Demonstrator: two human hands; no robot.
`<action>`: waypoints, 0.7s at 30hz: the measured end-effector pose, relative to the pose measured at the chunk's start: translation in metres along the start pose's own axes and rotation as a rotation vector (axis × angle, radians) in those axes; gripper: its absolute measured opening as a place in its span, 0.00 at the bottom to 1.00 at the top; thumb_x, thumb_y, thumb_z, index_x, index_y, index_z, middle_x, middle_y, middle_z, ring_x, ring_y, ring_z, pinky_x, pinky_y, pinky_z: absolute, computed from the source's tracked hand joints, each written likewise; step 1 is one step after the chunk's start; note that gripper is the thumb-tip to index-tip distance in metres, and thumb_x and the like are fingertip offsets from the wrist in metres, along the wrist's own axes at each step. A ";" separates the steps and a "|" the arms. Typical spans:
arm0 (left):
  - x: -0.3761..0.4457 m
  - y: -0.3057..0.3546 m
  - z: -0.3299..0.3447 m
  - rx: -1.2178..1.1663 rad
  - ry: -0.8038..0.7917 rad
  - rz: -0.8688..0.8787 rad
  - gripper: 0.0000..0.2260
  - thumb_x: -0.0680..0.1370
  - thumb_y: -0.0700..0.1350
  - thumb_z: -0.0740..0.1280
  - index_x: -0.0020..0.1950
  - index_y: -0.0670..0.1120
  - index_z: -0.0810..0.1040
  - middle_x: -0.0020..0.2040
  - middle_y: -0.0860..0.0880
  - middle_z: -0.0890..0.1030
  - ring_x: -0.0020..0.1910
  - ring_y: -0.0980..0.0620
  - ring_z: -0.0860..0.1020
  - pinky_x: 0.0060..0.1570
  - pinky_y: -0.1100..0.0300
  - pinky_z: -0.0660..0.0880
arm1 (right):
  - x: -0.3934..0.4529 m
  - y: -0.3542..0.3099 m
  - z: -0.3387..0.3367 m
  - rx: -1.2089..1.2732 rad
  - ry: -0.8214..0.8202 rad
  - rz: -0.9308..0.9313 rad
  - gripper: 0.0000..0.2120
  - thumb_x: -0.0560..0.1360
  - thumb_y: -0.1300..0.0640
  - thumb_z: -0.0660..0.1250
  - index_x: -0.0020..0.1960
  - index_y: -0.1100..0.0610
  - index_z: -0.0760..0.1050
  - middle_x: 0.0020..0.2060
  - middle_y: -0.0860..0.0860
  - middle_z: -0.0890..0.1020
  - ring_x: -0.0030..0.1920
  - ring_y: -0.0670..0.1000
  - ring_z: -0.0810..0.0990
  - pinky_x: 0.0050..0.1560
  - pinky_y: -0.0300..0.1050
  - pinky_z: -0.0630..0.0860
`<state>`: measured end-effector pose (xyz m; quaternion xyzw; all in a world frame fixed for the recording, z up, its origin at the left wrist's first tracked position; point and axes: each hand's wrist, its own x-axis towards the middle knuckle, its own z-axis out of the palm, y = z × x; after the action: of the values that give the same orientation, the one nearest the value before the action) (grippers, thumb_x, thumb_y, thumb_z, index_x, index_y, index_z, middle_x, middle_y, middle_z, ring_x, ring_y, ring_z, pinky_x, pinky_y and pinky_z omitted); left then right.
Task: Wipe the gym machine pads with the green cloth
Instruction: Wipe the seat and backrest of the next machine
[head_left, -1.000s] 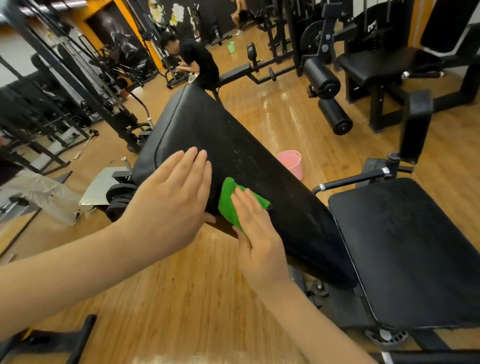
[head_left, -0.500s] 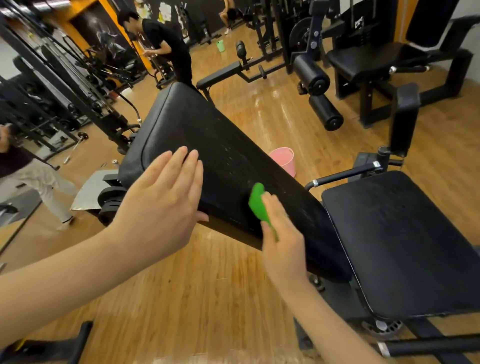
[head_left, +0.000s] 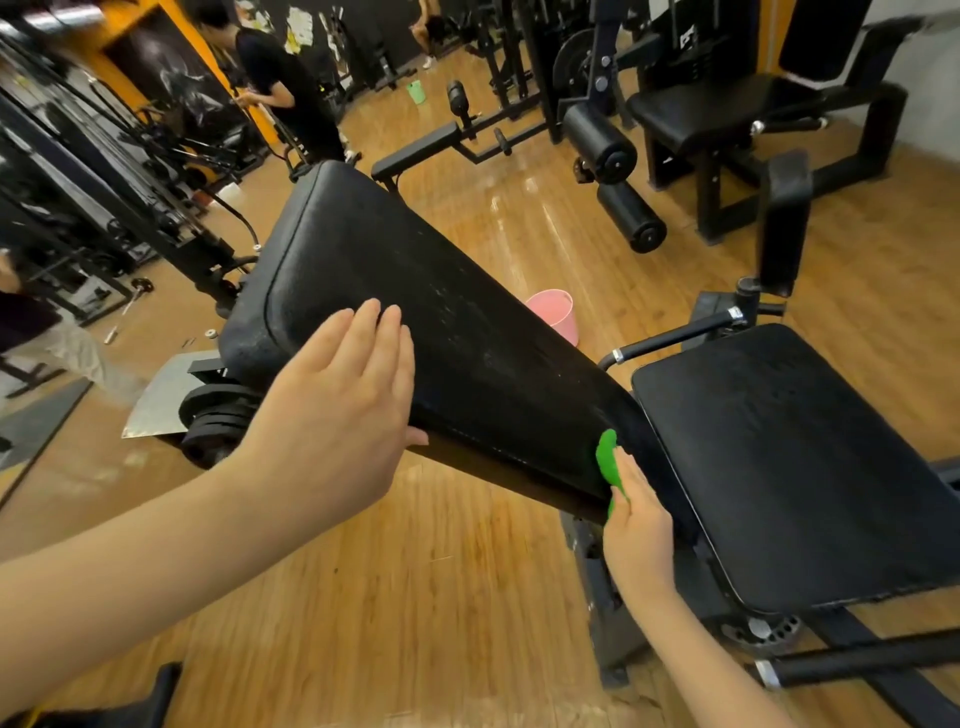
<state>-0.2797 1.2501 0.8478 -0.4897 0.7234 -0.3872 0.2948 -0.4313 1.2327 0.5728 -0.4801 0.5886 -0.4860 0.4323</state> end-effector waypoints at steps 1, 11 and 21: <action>-0.002 0.003 -0.002 0.019 -0.065 0.016 0.32 0.73 0.55 0.27 0.69 0.32 0.37 0.77 0.34 0.50 0.77 0.35 0.49 0.74 0.44 0.44 | 0.002 -0.001 -0.003 0.005 0.003 0.042 0.22 0.79 0.67 0.56 0.71 0.55 0.61 0.70 0.52 0.69 0.71 0.49 0.63 0.71 0.42 0.57; 0.011 0.061 -0.001 -0.066 -0.249 0.262 0.30 0.84 0.56 0.41 0.67 0.33 0.31 0.76 0.33 0.39 0.76 0.35 0.39 0.72 0.42 0.37 | -0.004 -0.070 0.026 0.015 0.019 -0.347 0.23 0.78 0.67 0.59 0.69 0.51 0.61 0.66 0.41 0.66 0.70 0.40 0.62 0.66 0.24 0.53; 0.042 0.131 0.010 -0.196 -0.289 0.200 0.34 0.83 0.59 0.42 0.73 0.31 0.37 0.77 0.32 0.44 0.76 0.33 0.42 0.73 0.42 0.42 | 0.030 0.076 -0.025 -0.099 -0.071 0.155 0.20 0.80 0.66 0.56 0.71 0.56 0.65 0.68 0.51 0.71 0.70 0.50 0.67 0.69 0.41 0.59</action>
<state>-0.3495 1.2370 0.7291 -0.4924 0.7529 -0.2094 0.3833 -0.4716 1.2119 0.5004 -0.4707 0.6316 -0.4043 0.4648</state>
